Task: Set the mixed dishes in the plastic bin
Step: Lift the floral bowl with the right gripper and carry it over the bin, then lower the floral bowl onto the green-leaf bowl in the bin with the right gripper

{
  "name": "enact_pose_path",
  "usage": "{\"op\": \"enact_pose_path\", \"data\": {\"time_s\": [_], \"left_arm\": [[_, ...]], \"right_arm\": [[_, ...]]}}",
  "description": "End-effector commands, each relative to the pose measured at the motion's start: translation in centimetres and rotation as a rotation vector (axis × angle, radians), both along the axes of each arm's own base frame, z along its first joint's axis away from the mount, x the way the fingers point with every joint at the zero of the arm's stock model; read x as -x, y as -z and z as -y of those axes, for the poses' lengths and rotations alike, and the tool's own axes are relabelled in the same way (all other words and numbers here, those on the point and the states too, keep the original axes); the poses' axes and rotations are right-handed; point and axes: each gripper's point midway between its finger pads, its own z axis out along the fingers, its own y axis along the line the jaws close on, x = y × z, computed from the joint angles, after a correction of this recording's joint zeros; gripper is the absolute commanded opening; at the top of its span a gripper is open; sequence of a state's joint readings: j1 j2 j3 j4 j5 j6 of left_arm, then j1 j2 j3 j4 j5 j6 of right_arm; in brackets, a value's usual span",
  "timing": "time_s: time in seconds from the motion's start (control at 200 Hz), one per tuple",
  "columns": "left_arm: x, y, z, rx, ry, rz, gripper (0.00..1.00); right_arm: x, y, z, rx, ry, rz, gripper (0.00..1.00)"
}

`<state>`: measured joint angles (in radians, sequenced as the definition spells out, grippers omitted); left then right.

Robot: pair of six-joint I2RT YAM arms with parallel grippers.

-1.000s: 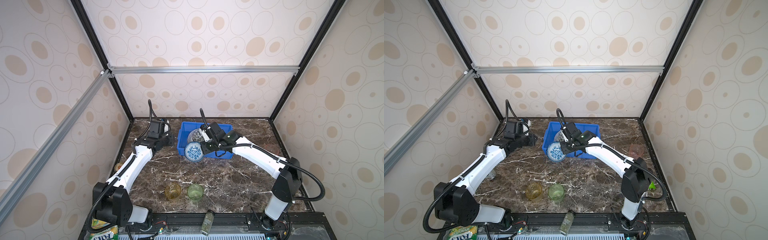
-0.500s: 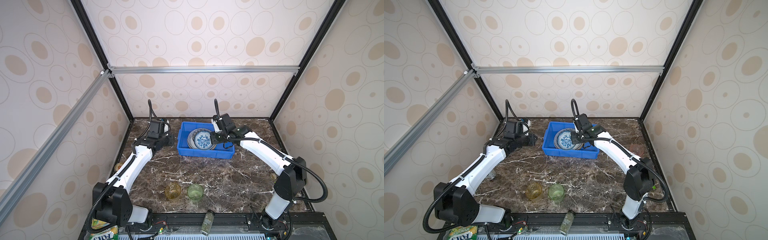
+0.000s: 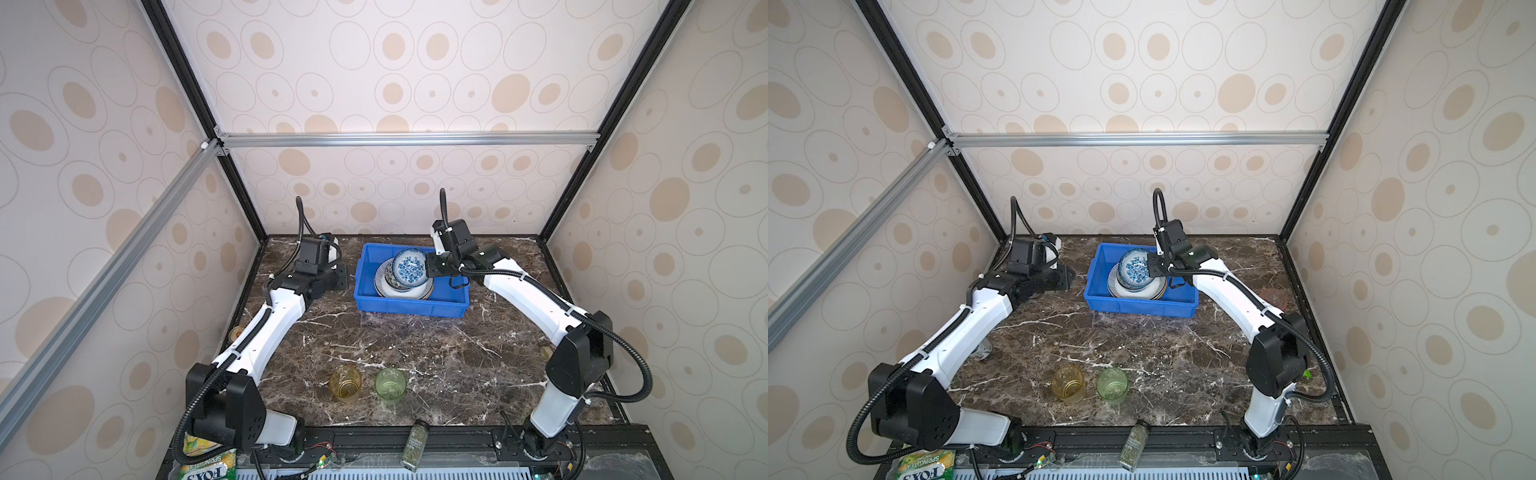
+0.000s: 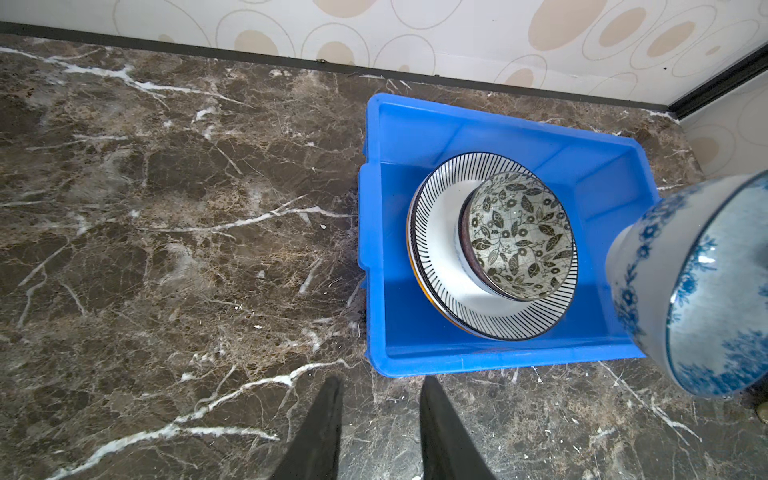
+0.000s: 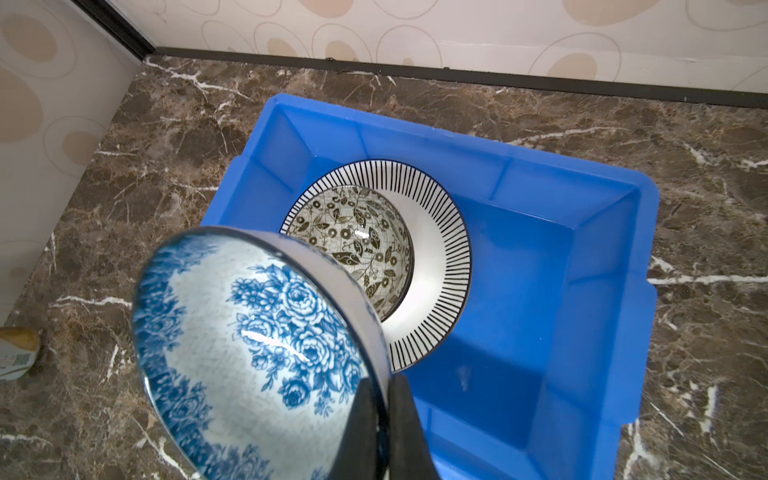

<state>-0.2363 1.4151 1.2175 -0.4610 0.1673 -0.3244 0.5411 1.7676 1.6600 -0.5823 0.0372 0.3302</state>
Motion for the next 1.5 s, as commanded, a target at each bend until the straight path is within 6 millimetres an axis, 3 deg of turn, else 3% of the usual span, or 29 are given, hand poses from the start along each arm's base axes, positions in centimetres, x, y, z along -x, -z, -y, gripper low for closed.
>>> {"op": "enact_pose_path", "data": {"time_s": [0.0, 0.635, 1.496], "left_arm": [[-0.7, -0.7, -0.1, -0.005, 0.003, 0.006, 0.32], [-2.3, 1.1, 0.3, -0.031, 0.020, -0.045, 0.32], [-3.1, 2.5, 0.9, -0.023, 0.041, -0.064, 0.32]], "right_arm": [[-1.8, -1.5, -0.9, -0.072, 0.010, 0.046, 0.00], [-5.1, 2.1, -1.8, -0.088, 0.047, -0.012, 0.00], [-6.9, 5.6, -2.7, -0.113, 0.058, -0.084, 0.00]]}}
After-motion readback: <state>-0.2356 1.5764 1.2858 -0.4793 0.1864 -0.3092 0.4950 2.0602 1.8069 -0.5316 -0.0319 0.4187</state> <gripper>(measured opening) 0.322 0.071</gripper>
